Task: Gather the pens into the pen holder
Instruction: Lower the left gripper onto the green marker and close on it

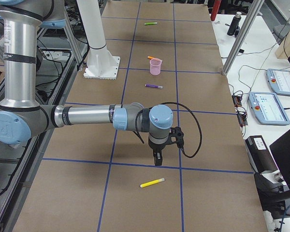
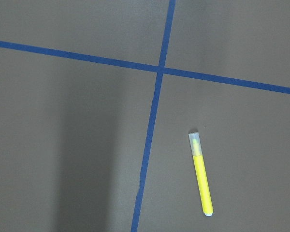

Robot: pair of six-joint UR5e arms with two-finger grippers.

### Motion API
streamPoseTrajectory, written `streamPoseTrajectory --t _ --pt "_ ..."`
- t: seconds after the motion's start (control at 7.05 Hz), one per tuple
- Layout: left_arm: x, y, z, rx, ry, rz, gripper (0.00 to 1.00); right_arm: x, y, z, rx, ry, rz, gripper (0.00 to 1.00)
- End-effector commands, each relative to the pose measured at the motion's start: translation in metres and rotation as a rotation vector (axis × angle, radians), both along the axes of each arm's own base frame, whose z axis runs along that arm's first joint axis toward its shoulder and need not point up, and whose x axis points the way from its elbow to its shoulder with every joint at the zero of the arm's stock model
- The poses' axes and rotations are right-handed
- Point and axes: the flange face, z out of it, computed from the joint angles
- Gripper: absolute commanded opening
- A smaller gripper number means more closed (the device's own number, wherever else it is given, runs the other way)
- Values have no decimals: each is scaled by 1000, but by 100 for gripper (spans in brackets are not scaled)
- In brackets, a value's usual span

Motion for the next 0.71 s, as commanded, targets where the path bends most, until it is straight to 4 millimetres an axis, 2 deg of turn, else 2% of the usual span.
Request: streamPoseTrajectory --t 0.0,0.28,0.57 --pt "56 37 26 -47 -55 -37 99 0 0 0 -3 -3 3 100" --pt "103 47 28 -93 -79 -48 99 -3 0 -2 -5 -38 5 100" --pt "116 50 33 -104 -89 -32 99 -4 0 -4 -3 -58 6 100"
